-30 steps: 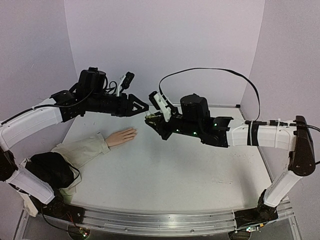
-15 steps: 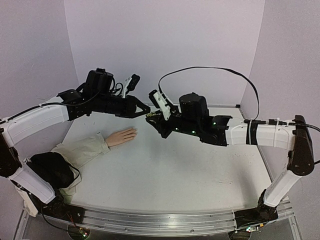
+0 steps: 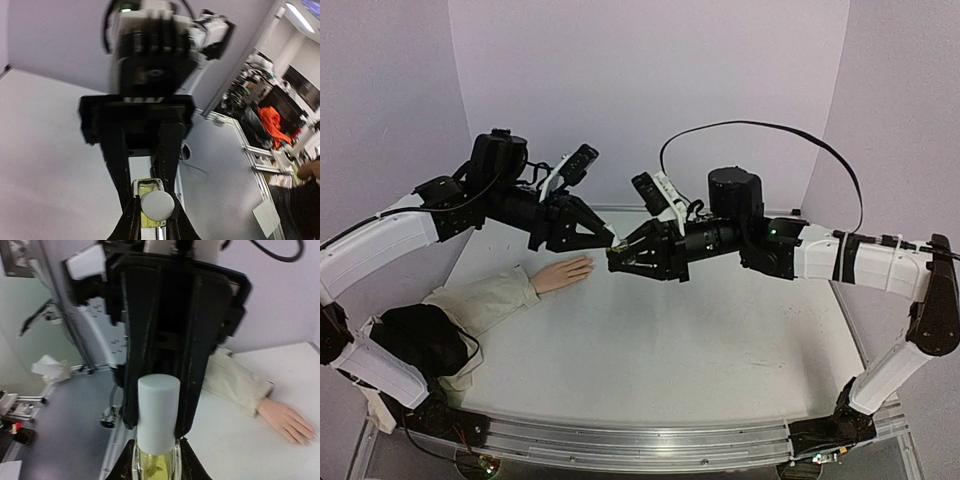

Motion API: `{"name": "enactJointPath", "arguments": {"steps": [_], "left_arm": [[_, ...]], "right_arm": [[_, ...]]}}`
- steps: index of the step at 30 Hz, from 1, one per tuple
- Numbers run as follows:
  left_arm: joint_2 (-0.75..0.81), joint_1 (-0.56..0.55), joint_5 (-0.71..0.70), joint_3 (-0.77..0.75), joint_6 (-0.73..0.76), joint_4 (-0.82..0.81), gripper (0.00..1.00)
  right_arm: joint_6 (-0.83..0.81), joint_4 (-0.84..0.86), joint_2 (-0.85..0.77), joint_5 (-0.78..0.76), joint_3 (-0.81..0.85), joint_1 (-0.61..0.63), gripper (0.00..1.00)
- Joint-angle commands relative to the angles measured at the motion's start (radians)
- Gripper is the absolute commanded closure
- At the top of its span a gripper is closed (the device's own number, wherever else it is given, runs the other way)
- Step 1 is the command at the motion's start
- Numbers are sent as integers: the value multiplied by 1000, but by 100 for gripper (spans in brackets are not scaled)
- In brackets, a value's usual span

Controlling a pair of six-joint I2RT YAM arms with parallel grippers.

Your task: Paint the nails

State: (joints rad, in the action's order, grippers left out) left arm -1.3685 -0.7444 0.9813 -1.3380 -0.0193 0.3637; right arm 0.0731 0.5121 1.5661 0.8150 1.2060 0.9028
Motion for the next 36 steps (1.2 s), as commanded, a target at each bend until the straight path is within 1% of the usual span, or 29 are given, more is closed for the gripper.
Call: {"name": "enactJointPath", "arguments": {"steps": [1, 3, 5, 6, 9, 10, 11, 12, 14, 15, 18, 20, 21, 26, 31, 36], "left_arm": [[61, -33, 378, -28, 82, -75, 100], [58, -33, 357, -30, 71, -77, 100], [61, -31, 265, -29, 51, -73, 100], [68, -30, 201, -26, 47, -68, 95], [105, -30, 18, -11, 38, -48, 66], [117, -30, -30, -2, 37, -44, 58], [126, -30, -76, 3, 32, -42, 50], [134, -29, -120, 6, 29, -42, 43], [141, -30, -198, 7, -12, -37, 35], [140, -30, -240, 5, -34, -37, 33], [118, -30, -370, -9, -124, -35, 31], [93, -30, -470, -18, -214, -34, 31], [74, -30, -486, -23, -238, -33, 31], [24, -30, -488, -36, -274, -36, 32], [-18, -30, -478, -44, -337, -84, 33], [-77, -30, -459, -54, -387, -106, 40]], "right_arm": [[43, 106, -30, 313, 36, 19, 100], [34, 105, -38, 284, 27, 20, 100], [13, 103, -52, 217, 10, 19, 100], [-6, 98, -63, 165, -1, 20, 100], [-59, 83, -93, -26, -38, 19, 100], [-63, 82, -101, -80, -51, 19, 100], [-103, 82, -108, -129, -65, 20, 100], [-115, 82, -112, -183, -74, 20, 100], [-130, 83, -109, -288, -80, 20, 100], [-134, 82, -105, -333, -80, 20, 100], [-131, 89, -86, -470, -77, 22, 100], [-126, 96, -71, -557, -70, 28, 100], [-124, 98, -64, -590, -66, 32, 100], [-139, 87, -12, -695, -25, 56, 100], [-157, 80, 13, -716, -7, 69, 100], [-160, 82, 27, -721, 4, 74, 100]]}}
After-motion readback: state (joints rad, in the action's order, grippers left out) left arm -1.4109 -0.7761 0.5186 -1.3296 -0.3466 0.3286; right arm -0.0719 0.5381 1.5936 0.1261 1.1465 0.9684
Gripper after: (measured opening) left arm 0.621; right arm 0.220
